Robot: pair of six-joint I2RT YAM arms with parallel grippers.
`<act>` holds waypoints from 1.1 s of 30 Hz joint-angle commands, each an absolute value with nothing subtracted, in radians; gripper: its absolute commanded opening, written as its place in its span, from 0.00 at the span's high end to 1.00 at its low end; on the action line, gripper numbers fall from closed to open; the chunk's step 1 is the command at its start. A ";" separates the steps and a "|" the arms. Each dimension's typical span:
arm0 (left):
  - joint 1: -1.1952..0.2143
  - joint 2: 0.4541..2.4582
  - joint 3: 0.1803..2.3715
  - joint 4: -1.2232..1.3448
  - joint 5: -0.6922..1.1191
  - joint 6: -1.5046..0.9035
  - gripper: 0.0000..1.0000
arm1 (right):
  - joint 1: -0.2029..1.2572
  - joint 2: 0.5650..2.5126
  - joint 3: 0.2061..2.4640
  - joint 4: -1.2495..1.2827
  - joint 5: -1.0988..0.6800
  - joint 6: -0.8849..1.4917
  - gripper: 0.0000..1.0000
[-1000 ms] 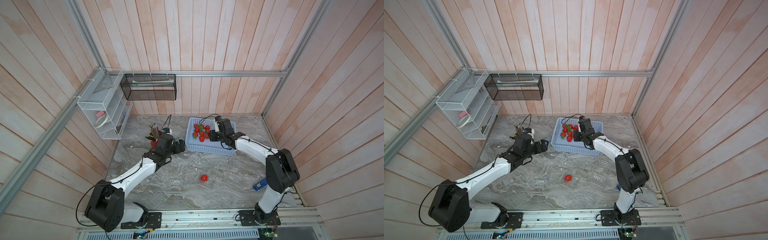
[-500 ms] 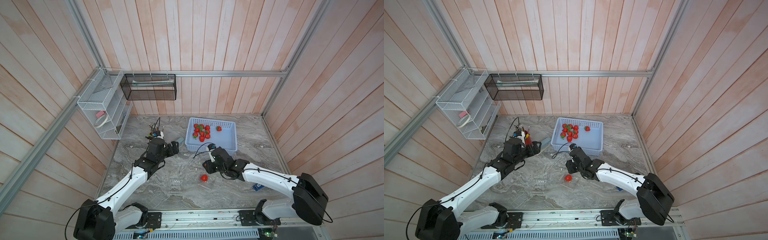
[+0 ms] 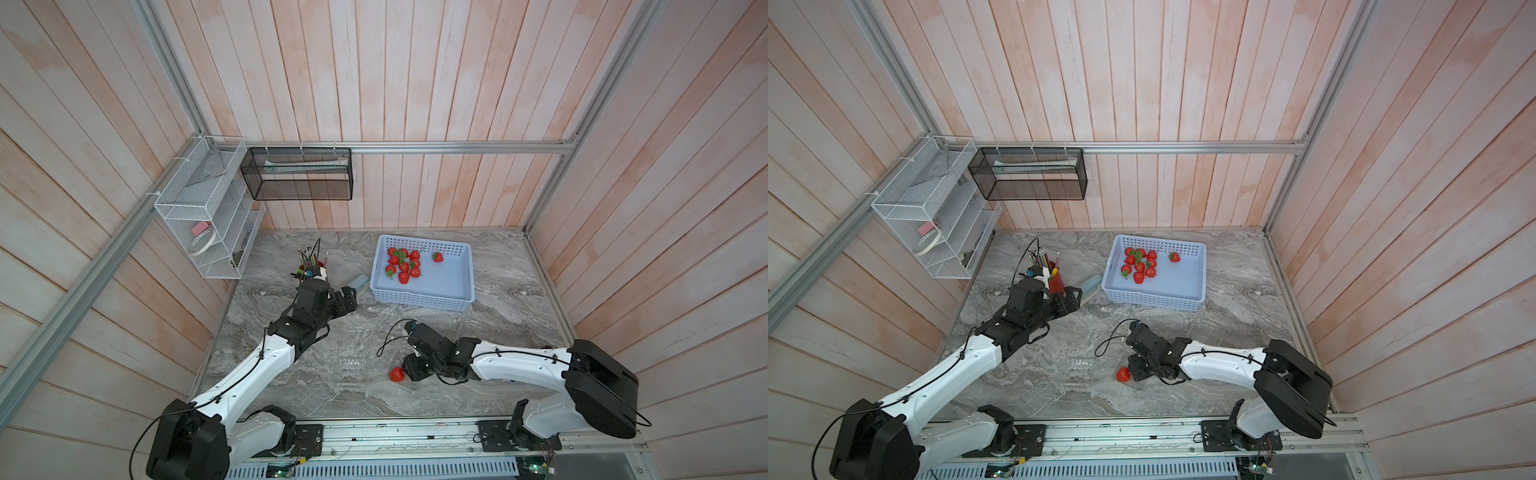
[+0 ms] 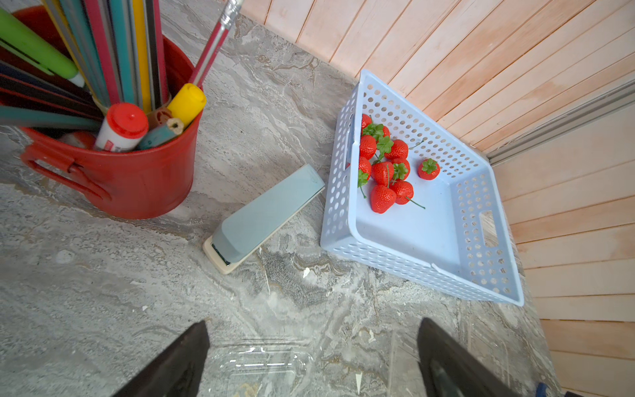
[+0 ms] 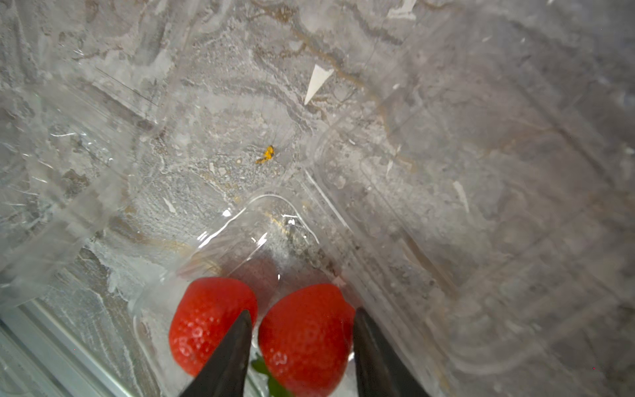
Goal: Pack strawberries into containers
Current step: Place the strawberry in the packing box, then pick up the strawberry from the basket.
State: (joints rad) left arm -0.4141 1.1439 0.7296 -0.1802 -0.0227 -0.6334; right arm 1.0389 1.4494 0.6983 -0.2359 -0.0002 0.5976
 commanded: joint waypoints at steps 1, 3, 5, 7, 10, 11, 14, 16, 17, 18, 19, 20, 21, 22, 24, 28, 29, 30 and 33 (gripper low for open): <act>-0.410 1.130 0.717 -0.185 -0.026 -0.641 0.03 | 1.043 1.460 0.688 -0.221 -0.001 0.594 0.45; -0.410 1.133 0.716 -0.184 -0.026 -0.640 0.03 | 1.043 1.462 0.694 -0.223 0.003 0.588 0.43; -0.409 1.138 0.715 -0.183 -0.028 -0.637 0.03 | 1.042 1.456 0.705 -0.230 0.013 0.582 0.42; -0.410 1.144 0.716 -0.179 -0.027 -0.637 0.04 | 1.043 1.442 0.718 -0.237 0.027 0.578 0.42; -0.410 1.156 0.715 -0.171 -0.024 -0.632 0.03 | 1.040 1.412 0.755 -0.256 0.071 0.565 0.42; -0.410 1.160 0.716 -0.168 -0.022 -0.631 0.03 | 1.037 1.405 0.773 -0.269 0.098 0.562 0.42; -0.409 1.173 0.713 -0.157 -0.022 -0.628 0.03 | 1.010 1.396 0.837 -0.298 0.143 0.523 0.42; -0.410 1.183 0.714 -0.146 -0.019 -0.622 0.03 | 0.976 1.396 0.881 -0.303 0.163 0.493 0.42; -0.410 1.189 0.714 -0.141 -0.018 -0.619 0.03 | 0.951 1.399 0.902 -0.297 0.171 0.482 0.42; -0.410 1.195 0.716 -0.135 -0.017 -0.616 0.03 | 0.925 1.400 0.920 -0.284 0.173 0.475 0.42; -0.410 1.205 0.721 -0.131 -0.016 -0.612 0.03 | 0.892 1.403 0.941 -0.266 0.167 0.466 0.42; -0.410 1.215 0.726 -0.128 -0.014 -0.608 0.03 | 0.860 1.406 0.958 -0.240 0.162 0.457 0.42; -0.410 1.226 0.732 -0.125 -0.010 -0.605 0.04 | 0.834 1.410 0.970 -0.208 0.160 0.449 0.42; -0.410 1.238 0.738 -0.120 -0.004 -0.602 0.03 | 0.799 1.417 0.984 -0.174 0.155 0.436 0.42; -0.410 1.263 0.749 -0.110 0.008 -0.598 0.04 | 0.738 1.448 1.024 -0.136 0.147 0.419 0.42; -0.410 1.314 0.765 -0.076 0.032 -0.596 0.04 | 0.626 1.567 1.140 -0.125 0.113 0.382 0.43; -0.410 1.329 0.770 -0.068 0.035 -0.595 0.04 | 0.604 1.600 1.168 -0.122 0.105 0.367 0.43; -0.411 1.342 0.775 -0.063 0.037 -0.595 0.04 | 0.588 1.632 1.195 -0.123 0.100 0.354 0.43; -0.410 1.389 0.800 -0.047 0.045 -0.588 0.04 | 0.542 1.740 1.286 -0.139 0.096 0.291 0.43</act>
State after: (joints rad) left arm -0.4129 1.3628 0.7551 -0.0933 0.0242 -0.6098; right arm 0.5655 1.6695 1.2285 -0.1276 0.1146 0.3695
